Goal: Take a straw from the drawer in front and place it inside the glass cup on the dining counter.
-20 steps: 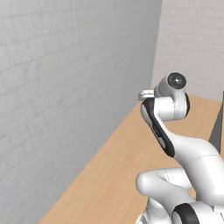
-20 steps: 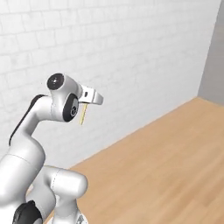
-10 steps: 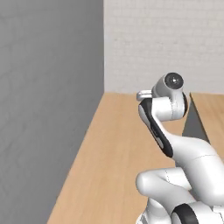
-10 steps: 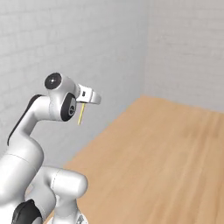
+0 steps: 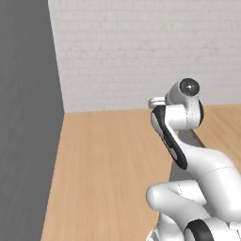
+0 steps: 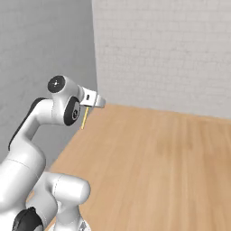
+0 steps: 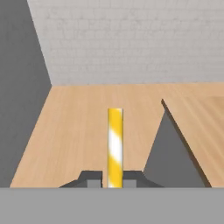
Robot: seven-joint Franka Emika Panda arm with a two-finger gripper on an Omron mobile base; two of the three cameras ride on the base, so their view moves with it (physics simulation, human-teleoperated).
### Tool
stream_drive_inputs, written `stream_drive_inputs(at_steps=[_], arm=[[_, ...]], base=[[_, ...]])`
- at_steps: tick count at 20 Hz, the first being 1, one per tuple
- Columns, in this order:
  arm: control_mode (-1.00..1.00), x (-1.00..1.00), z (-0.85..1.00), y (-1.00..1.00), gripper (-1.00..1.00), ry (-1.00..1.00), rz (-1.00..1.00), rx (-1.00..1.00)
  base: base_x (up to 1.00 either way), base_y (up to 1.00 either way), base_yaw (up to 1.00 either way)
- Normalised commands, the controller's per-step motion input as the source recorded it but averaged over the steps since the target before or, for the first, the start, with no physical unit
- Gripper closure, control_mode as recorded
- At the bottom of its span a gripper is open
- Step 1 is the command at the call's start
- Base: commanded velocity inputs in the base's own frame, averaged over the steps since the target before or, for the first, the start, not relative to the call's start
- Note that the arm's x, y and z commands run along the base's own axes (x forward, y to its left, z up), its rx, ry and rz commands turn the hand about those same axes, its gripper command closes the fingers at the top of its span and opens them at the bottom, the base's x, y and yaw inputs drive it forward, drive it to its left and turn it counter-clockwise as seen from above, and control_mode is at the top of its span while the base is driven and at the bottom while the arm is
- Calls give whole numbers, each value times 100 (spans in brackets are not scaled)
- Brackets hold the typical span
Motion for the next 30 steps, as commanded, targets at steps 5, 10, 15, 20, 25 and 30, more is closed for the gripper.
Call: stream_drive_inputs(at_steps=[5, 10, 15, 20, 25, 30], arm=[[100, 0, 0, 0, 100, 0, 0, 0], [100, 0, 0, 0, 100, 0, 0, 0], [100, 0, 0, 0, 100, 0, 0, 0], [100, 0, 0, 0, 100, 0, 0, 0], [100, 0, 0, 0, 100, 0, 0, 0], [100, 0, 0, 0, 100, 0, 0, 0]], base=[[100, 32, -42], [100, 38, -42], [100, 50, -44], [100, 53, -45], [99, 54, -47], [88, 48, -57]])
